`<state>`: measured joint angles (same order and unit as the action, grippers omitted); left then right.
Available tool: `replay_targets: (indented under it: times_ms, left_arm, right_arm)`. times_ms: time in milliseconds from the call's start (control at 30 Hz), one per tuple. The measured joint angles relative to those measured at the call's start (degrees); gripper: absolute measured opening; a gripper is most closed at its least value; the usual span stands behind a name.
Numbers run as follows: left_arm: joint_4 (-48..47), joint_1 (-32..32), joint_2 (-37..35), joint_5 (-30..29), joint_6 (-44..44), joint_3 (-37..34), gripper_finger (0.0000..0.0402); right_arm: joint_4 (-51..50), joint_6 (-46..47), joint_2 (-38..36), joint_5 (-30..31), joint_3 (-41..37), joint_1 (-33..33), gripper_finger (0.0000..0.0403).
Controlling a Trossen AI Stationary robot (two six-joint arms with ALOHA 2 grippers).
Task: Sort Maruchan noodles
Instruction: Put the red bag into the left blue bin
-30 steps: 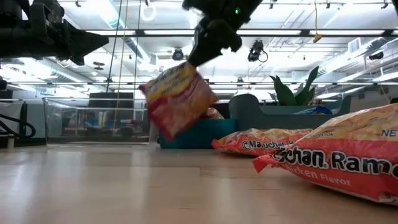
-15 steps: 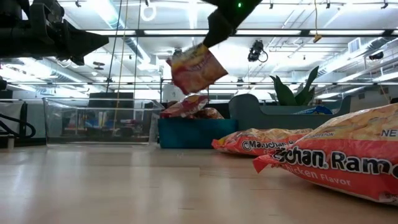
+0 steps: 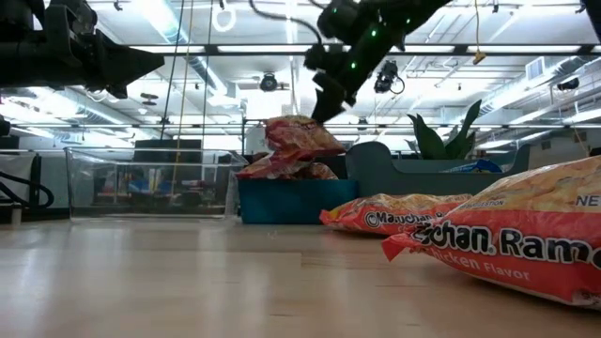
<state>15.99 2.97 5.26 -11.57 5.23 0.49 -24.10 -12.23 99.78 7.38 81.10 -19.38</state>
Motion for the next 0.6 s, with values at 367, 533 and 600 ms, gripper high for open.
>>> replay_targets:
  times_ms: [367,533,600]
  left_arm:
    - [0.0,0.0,0.0,0.0,0.0,0.0,0.0018]
    - [0.1,0.0,0.0,0.0,0.0,0.0,0.0018]
    - [0.0,0.0,0.0,0.0,0.0,0.0,0.0018]
  right_arm:
    - [-2.0,0.3,3.6,-1.3,0.0,-1.9,0.0011]
    - [-5.4,0.5,3.1,-1.1,0.2,-1.8,0.0015]
    - [-5.8,0.6,2.8,-1.1,0.2,-1.7,0.002]
